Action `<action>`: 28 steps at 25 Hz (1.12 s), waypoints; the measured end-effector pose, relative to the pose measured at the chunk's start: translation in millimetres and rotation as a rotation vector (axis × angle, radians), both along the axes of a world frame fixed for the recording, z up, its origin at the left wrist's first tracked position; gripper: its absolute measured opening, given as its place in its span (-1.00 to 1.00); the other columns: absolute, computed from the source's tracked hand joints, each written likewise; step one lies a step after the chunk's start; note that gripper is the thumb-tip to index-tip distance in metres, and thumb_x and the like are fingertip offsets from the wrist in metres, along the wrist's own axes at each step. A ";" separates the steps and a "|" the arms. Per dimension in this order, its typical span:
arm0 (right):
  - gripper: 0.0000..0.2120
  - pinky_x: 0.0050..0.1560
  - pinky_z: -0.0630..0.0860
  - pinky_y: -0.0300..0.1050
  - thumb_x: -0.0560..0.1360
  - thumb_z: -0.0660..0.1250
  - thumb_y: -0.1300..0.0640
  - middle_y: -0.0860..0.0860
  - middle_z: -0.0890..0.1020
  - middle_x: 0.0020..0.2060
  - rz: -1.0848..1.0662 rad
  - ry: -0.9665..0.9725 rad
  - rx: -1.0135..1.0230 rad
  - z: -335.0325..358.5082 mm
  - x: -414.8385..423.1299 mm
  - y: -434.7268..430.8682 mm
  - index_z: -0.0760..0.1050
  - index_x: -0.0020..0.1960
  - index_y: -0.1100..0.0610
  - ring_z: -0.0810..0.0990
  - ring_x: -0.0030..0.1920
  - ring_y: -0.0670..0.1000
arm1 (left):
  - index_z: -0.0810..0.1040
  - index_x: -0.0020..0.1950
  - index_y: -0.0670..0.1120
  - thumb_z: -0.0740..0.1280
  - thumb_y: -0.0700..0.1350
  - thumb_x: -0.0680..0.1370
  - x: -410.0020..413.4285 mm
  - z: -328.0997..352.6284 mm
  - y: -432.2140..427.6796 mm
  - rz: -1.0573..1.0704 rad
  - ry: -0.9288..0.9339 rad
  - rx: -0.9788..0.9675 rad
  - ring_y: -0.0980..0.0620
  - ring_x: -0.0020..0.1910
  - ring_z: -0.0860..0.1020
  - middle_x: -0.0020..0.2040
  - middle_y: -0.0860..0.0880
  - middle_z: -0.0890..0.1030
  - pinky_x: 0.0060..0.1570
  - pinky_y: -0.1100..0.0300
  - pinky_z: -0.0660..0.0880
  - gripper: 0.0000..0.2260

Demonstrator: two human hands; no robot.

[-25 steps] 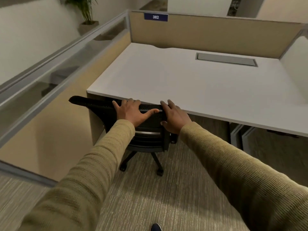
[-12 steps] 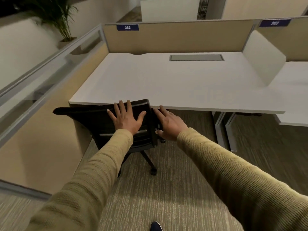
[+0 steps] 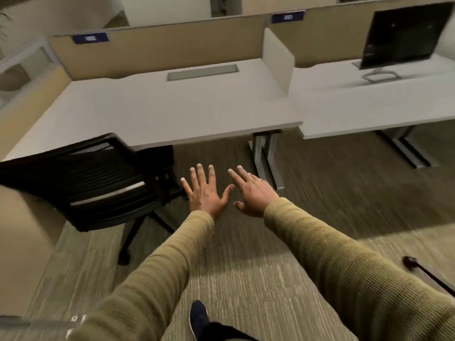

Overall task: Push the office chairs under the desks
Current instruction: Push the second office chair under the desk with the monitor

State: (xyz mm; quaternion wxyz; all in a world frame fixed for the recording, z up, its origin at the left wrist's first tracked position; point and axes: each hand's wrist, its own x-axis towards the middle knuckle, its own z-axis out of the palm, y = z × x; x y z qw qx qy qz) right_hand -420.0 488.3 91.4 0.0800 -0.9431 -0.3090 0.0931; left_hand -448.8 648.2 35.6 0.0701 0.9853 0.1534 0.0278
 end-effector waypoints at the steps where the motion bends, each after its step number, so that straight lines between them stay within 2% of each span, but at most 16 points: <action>1: -0.07 0.46 0.29 0.15 0.52 0.39 -0.06 0.12 -0.04 0.62 -0.038 0.005 -0.008 -3.8 -2.2 -29.5 -0.17 0.63 0.02 0.20 0.54 0.18 | -0.12 0.65 -0.02 -0.13 0.44 0.52 2.2 -4.8 -29.2 -0.044 0.010 -0.007 -0.20 0.61 -0.22 0.65 -0.18 -0.15 0.49 -0.31 -0.30 -0.18; 13: -0.10 0.50 0.21 0.16 0.53 0.37 -0.08 0.08 -0.02 0.62 -0.600 0.075 0.008 -46.9 -25.8 -330.2 -0.15 0.63 0.01 0.14 0.56 0.16 | -0.08 0.65 -0.03 -0.24 0.46 0.48 56.4 -51.6 -333.7 -0.575 0.097 -0.019 -0.18 0.62 -0.18 0.65 -0.18 -0.08 0.49 -0.31 -0.30 -0.13; 21: -0.11 0.52 0.17 0.17 0.54 0.36 -0.07 0.08 -0.02 0.62 -0.784 0.132 -0.054 -51.8 18.0 -509.0 -0.17 0.63 0.01 0.12 0.57 0.17 | -0.13 0.64 -0.04 -0.33 0.47 0.44 121.6 -74.2 -523.9 -0.767 0.186 -0.029 -0.20 0.62 -0.18 0.65 -0.19 -0.10 0.48 -0.32 -0.29 -0.10; 28: -0.17 0.52 0.17 0.18 0.57 0.32 -0.05 0.09 0.01 0.62 -0.927 0.142 -0.015 -51.1 52.1 -643.9 -0.14 0.62 0.01 0.13 0.56 0.17 | -0.16 0.64 -0.05 -0.26 0.45 0.48 173.7 -72.6 -677.2 -0.954 0.251 0.025 -0.21 0.62 -0.20 0.65 -0.20 -0.13 0.49 -0.32 -0.30 -0.14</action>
